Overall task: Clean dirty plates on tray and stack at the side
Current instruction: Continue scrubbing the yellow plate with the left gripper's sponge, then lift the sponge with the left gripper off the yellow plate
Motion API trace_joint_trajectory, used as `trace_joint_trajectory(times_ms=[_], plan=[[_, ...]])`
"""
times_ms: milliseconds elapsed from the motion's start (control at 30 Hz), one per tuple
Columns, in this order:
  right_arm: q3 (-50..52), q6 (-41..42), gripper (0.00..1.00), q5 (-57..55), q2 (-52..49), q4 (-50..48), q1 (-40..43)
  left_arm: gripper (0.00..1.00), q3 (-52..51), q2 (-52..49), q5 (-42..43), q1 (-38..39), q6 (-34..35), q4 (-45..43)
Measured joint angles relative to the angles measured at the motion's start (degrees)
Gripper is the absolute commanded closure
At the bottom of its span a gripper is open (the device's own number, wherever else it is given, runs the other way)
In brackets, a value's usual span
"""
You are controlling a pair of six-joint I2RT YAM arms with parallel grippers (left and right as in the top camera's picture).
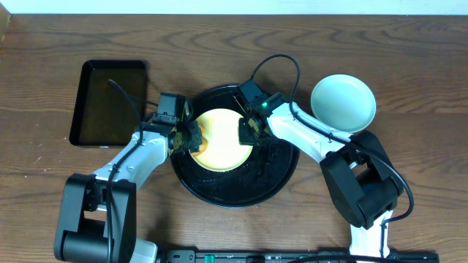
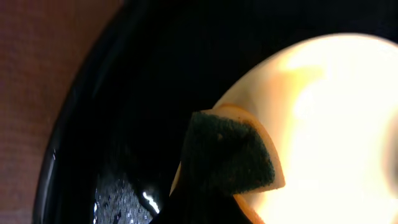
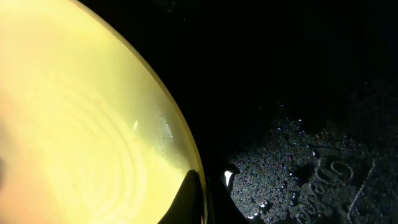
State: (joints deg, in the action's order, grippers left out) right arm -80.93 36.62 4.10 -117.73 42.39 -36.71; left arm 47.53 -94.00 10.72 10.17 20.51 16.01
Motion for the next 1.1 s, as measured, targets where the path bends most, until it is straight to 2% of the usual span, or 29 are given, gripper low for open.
trace_joint_trajectory(times_ms=[267, 600, 800, 833, 933, 1100], plan=[[0.0, 0.0, 0.99, 0.0, 0.0, 0.0, 0.0, 0.93, 0.1, 2.2, -0.8, 0.0, -0.7, 0.2], [0.0, 0.0, 0.99, 0.0, 0.0, -0.1, 0.0, 0.92, 0.5, 24.5, -3.0, -1.1, -1.8, 1.5], [0.0, -1.6, 0.98, -1.0, 0.0, -2.0, 0.0, 0.92, 1.4, 27.7, -3.4, -1.1, -3.9, 6.8], [0.0, -2.2, 0.91, -1.1, 0.0, -2.0, 0.0, 0.92, 1.4, 27.1, -3.4, -1.1, -4.1, 8.3], [0.0, -3.7, 0.59, -1.6, 0.0, -1.7, 0.1, 0.92, 1.4, 25.1, -3.4, -1.1, -4.3, 11.1], [0.0, -6.1, 0.41, -2.4, 0.0, -1.2, 1.0, 0.92, 1.4, 21.0, -3.4, -1.1, -4.3, 13.6]])
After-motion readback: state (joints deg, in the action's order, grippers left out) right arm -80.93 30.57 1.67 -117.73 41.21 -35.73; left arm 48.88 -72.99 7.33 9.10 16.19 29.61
